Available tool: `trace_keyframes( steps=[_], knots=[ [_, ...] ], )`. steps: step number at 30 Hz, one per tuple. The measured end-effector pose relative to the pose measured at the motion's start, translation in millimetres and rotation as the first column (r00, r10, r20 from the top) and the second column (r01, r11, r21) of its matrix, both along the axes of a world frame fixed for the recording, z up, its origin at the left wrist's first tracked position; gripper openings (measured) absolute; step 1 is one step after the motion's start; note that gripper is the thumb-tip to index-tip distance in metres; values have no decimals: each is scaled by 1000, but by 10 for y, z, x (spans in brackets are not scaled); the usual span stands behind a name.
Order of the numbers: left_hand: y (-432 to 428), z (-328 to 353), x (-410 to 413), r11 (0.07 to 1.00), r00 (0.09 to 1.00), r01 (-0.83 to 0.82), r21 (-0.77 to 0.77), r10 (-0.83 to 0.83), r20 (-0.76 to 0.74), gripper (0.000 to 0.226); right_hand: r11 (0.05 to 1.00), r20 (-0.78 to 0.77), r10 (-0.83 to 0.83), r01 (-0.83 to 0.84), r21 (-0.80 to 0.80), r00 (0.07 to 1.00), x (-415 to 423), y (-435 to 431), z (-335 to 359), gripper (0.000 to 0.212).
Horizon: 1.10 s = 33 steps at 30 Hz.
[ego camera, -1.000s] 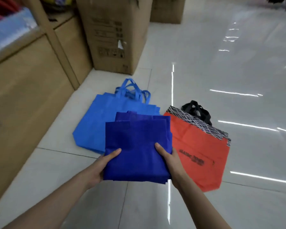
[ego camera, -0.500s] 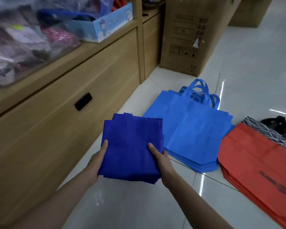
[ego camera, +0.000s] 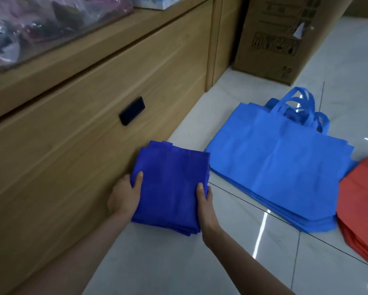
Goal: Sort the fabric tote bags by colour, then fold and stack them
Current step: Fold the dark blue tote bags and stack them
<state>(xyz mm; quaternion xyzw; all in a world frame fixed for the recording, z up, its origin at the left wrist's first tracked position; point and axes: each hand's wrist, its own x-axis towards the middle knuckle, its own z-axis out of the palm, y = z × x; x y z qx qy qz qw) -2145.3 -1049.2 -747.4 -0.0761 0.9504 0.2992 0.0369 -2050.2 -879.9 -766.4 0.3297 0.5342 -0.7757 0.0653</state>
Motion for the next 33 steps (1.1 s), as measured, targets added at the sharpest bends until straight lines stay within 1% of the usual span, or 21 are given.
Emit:
trace_keyframes(
  steps=[3, 6, 8, 10, 11, 12, 13, 14, 15, 17, 19, 20, 21, 22, 23, 24, 26, 28, 29, 31, 33],
  knots=[
    [-2, 33, 66, 989, 978, 80, -123, -101, -182, 58, 1000, 34, 25, -25, -7, 999, -71, -30, -16, 93],
    [-18, 105, 214, 954, 905, 128, -271, -224, -361, 68, 999, -7, 51, -51, 20, 999, -24, 93, 107, 101],
    [-20, 218, 311, 957, 863, 141, -253, -244, -442, 67, 991, -49, 4, 3, 135, 999, -5, 171, 261, 101],
    [3, 332, 441, 990, 860, 60, -127, -116, -497, 63, 932, -165, -59, 113, 345, 985, -7, 239, 473, 92],
    [21, 384, 522, 1000, 886, -16, -2, 13, -464, 66, 865, -243, -52, 165, 473, 969, -39, 273, 601, 83],
    [53, 430, 597, 984, 918, -113, 137, 156, -365, 72, 767, -294, -1, 189, 613, 956, -102, 314, 712, 75],
    [85, 436, 662, 945, 938, -220, 241, 273, -214, 79, 641, -307, 85, 184, 746, 948, -195, 359, 816, 70],
    [125, 419, 710, 901, 937, -313, 301, 345, -55, 86, 502, -269, 188, 143, 853, 944, -320, 405, 894, 67],
    [168, 406, 737, 859, 919, -388, 334, 385, 78, 93, 366, -184, 291, 68, 928, 939, -480, 437, 958, 66],
    [238, 386, 709, 775, 852, -520, 359, 440, 285, 103, 125, 67, 441, -135, 983, 895, -831, 424, 1052, 72],
    [303, 324, 604, 692, 758, -628, 356, 441, 481, 108, -56, 308, 516, -327, 943, 799, -1120, 352, 1033, 82],
    [325, 288, 560, 627, 721, -668, 402, 407, 561, 115, -108, 404, 539, -414, 904, 740, -1224, 317, 970, 86],
    [331, 241, 529, 536, 695, -702, 469, 371, 616, 127, -125, 479, 555, -501, 857, 680, -1283, 283, 897, 89],
    [339, 189, 507, 456, 682, -722, 520, 342, 646, 139, -94, 525, 569, -584, 806, 634, -1318, 261, 801, 91],
    [330, 121, 499, 391, 676, -733, 556, 331, 659, 145, -22, 542, 585, -657, 754, 603, -1334, 252, 701, 94],
    [326, 62, 505, 323, 669, -743, 586, 334, 663, 143, 64, 538, 603, -708, 703, 589, -1331, 252, 621, 96],
    [315, -48, 511, 188, 637, -765, 616, 361, 681, 120, 183, 510, 632, -752, 633, 584, -1317, 257, 504, 99],
    [314, -126, 505, 71, 634, -745, 663, 385, 671, 92, 257, 480, 644, -759, 598, 596, -1304, 267, 432, 98],
    [324, -154, 496, 25, 647, -723, 691, 374, 664, 88, 289, 464, 646, -757, 586, 606, -1294, 273, 404, 97],
    [358, -189, 489, -36, 678, -669, 743, 381, 629, 90, 343, 432, 665, -763, 548, 609, -1261, 298, 369, 93],
    [339, -224, 498, -34, 718, -597, 801, 423, 553, 75, 368, 407, 706, -792, 488, 579, -1227, 315, 364, 87]
  ],
)
